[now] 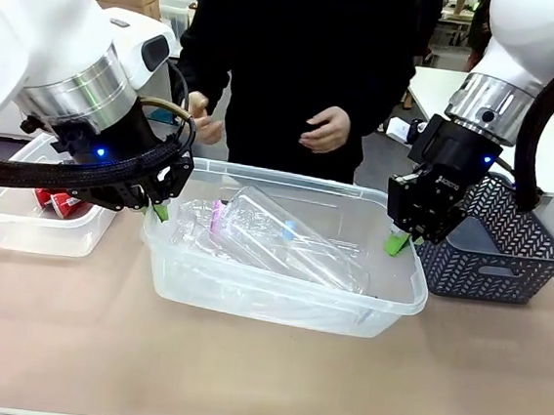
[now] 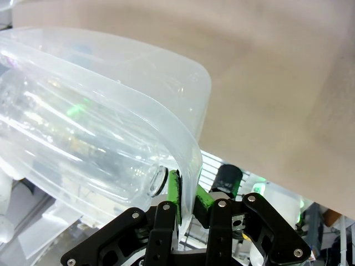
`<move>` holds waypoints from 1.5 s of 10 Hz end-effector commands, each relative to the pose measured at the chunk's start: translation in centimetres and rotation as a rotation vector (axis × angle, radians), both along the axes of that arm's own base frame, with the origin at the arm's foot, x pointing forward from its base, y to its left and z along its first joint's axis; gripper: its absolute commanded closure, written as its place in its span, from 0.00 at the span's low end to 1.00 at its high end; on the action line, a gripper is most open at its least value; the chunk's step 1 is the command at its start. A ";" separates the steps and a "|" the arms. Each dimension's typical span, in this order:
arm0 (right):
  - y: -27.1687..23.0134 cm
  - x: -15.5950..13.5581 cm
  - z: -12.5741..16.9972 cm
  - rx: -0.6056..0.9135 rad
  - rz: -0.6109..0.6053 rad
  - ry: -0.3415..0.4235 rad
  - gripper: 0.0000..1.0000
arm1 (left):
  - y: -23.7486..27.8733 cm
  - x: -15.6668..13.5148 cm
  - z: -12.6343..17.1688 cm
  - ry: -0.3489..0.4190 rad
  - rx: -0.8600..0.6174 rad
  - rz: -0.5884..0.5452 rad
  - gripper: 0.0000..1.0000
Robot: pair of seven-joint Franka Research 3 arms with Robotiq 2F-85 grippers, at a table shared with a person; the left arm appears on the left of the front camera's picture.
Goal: Sort the waste into each basket.
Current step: Offer the picked Organizing box to the human.
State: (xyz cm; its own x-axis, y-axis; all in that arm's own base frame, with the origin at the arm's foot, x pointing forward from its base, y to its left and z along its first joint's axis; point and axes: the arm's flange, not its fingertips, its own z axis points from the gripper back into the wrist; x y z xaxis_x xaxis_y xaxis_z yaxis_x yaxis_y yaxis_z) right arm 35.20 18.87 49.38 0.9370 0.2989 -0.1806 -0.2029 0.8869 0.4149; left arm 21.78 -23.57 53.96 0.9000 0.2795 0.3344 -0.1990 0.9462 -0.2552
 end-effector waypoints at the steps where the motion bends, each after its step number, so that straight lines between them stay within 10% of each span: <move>1: 0.3 -0.4 0.3 0.027 0.026 0.003 1.00 | 0.1 0.3 -0.2 -0.002 -0.021 0.017 1.00; 7: 0.0 0.0 0.0 0.000 0.000 0.000 0.94 | 0.0 0.0 0.0 0.000 0.000 0.000 0.91; 10: 4.0 11.1 2.6 -0.012 0.097 0.031 0.94 | -0.8 12.5 -0.8 0.019 0.007 -0.042 0.91; 14: 4.8 15.4 -1.0 0.043 0.124 0.152 0.94 | -0.6 16.5 -4.2 0.126 -0.006 -0.076 0.91; 15: 3.1 15.5 -1.1 -0.045 0.082 0.049 0.94 | 1.3 16.6 -4.4 0.123 0.061 -0.067 0.91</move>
